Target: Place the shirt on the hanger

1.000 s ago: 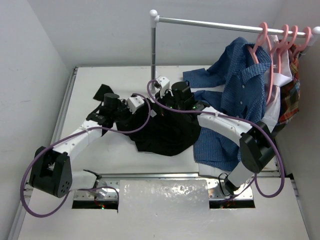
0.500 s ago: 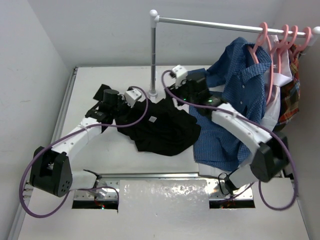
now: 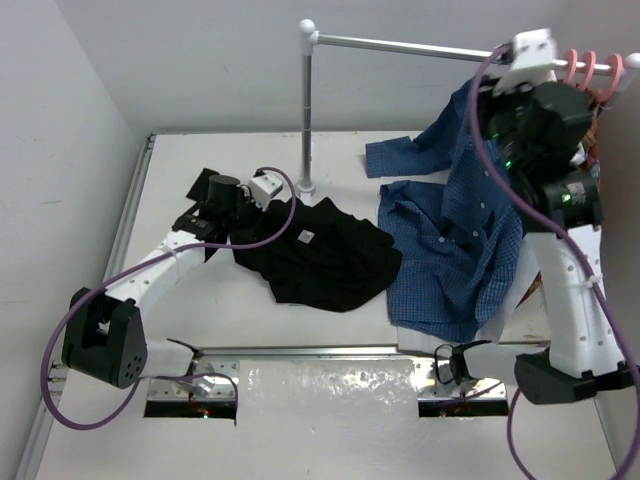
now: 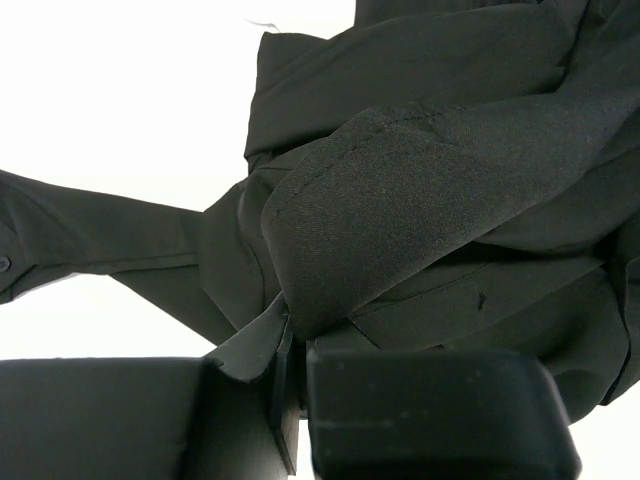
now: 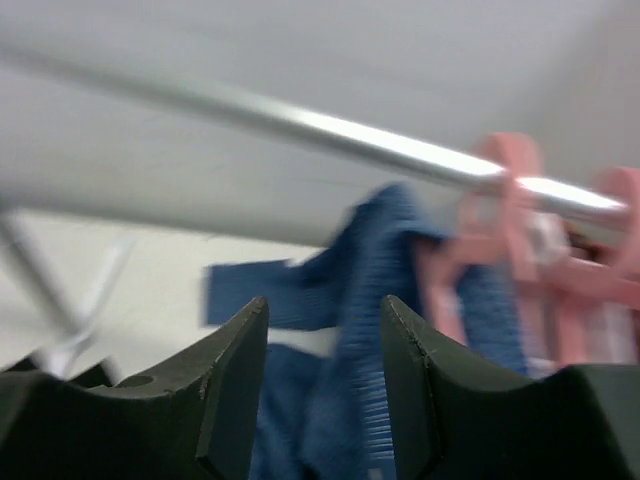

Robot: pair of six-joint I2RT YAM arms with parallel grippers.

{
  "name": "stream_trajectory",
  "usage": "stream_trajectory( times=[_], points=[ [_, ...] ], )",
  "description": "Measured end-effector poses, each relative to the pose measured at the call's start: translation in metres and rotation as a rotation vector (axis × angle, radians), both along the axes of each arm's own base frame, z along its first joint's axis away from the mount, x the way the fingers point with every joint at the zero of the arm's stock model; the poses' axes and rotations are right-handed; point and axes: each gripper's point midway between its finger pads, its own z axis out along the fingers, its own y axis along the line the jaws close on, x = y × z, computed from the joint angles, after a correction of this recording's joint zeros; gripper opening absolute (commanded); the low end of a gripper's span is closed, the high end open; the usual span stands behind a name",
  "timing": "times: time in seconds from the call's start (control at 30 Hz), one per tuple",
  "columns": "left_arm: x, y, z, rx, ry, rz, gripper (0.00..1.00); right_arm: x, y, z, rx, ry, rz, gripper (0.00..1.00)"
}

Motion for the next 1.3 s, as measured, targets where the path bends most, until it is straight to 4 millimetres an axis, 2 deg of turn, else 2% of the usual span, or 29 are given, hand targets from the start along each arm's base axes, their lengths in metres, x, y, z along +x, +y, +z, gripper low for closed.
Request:
stream_trajectory(
  times=[0.07, 0.1, 0.2, 0.23, 0.37, 0.4, 0.43, 0.5, 0.6, 0.67, 0.8, 0.87, 1.07, 1.3],
  points=[
    [0.000, -0.001, 0.000, -0.003, 0.000, -0.002, 0.00, 0.006, -0.043, 0.017, 0.010, -0.025, -0.128, 0.44],
    [0.000, -0.001, 0.000, -0.004, 0.001, -0.003, 0.00, 0.010, -0.060, 0.018, 0.015, -0.025, -0.181, 0.43],
    [0.000, -0.001, 0.000, -0.006, 0.001, -0.006, 0.00, 0.017, -0.109, 0.001, 0.041, 0.028, -0.314, 0.36],
    [-0.001, -0.002, 0.000, -0.007, 0.001, -0.007, 0.00, 0.019, -0.120, -0.006, 0.051, 0.047, -0.339, 0.34],
    [-0.001, -0.003, 0.000, -0.011, 0.003, -0.012, 0.00, 0.015, -0.158, -0.020, 0.111, 0.072, -0.432, 0.02],
    [-0.001, -0.003, 0.000, -0.012, 0.003, -0.013, 0.00, 0.014, -0.167, -0.021, 0.128, 0.067, -0.455, 0.00],
    [-0.001, -0.003, 0.000, -0.012, 0.003, -0.012, 0.00, 0.012, -0.176, -0.022, 0.153, 0.059, -0.478, 0.02],
    [-0.001, -0.003, 0.000, -0.012, 0.003, -0.013, 0.00, 0.012, -0.191, -0.029, 0.208, 0.049, -0.508, 0.16],
    [-0.001, -0.003, 0.000, -0.010, 0.005, -0.013, 0.00, 0.011, -0.211, -0.046, 0.263, 0.062, -0.546, 0.22],
    [-0.002, -0.003, 0.000, -0.009, 0.006, -0.013, 0.00, 0.013, -0.214, -0.055, 0.287, 0.077, -0.542, 0.25],
    [-0.002, -0.003, 0.000, -0.009, 0.006, -0.013, 0.00, 0.021, -0.206, -0.063, 0.312, 0.089, -0.491, 0.35],
    [-0.002, -0.003, 0.000, -0.009, 0.006, -0.013, 0.00, 0.023, -0.203, -0.065, 0.313, 0.092, -0.473, 0.37],
    [-0.002, -0.003, 0.000, -0.009, 0.006, -0.013, 0.00, 0.028, -0.198, -0.075, 0.320, 0.108, -0.439, 0.37],
    [-0.002, -0.003, 0.000, -0.010, 0.006, -0.013, 0.00, 0.033, -0.196, -0.083, 0.323, 0.113, -0.417, 0.32]
  ],
)
